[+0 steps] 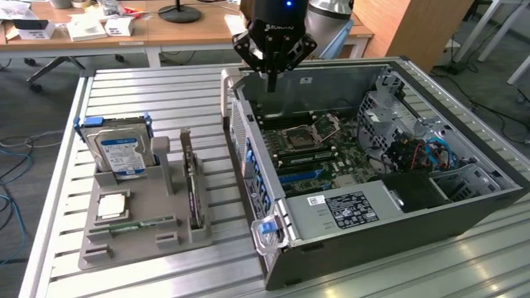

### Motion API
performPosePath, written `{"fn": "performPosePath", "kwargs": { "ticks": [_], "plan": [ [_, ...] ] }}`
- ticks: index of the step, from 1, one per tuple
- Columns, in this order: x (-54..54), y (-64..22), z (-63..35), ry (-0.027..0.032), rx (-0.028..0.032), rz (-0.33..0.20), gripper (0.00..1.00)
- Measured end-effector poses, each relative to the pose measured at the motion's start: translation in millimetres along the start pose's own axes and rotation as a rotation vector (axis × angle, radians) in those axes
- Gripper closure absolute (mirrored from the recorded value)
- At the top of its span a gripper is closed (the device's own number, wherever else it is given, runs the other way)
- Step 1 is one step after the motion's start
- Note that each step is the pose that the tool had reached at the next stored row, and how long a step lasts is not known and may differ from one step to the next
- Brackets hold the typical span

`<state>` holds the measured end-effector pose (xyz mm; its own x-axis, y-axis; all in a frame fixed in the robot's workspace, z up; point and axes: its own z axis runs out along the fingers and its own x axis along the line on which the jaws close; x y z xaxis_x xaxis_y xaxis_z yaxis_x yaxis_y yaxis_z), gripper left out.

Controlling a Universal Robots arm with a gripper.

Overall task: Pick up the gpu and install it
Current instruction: 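Reach for the gpu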

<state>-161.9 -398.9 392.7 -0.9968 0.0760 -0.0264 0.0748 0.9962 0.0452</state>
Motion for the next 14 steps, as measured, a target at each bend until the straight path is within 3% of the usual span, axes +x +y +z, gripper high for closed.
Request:
{"fn": "performPosePath", "kwargs": {
  "ticks": [14],
  "plan": [
    [52.0, -3.9, -1.0, -0.0045, -0.0003, 0.005, 0.89]
  ]
}}
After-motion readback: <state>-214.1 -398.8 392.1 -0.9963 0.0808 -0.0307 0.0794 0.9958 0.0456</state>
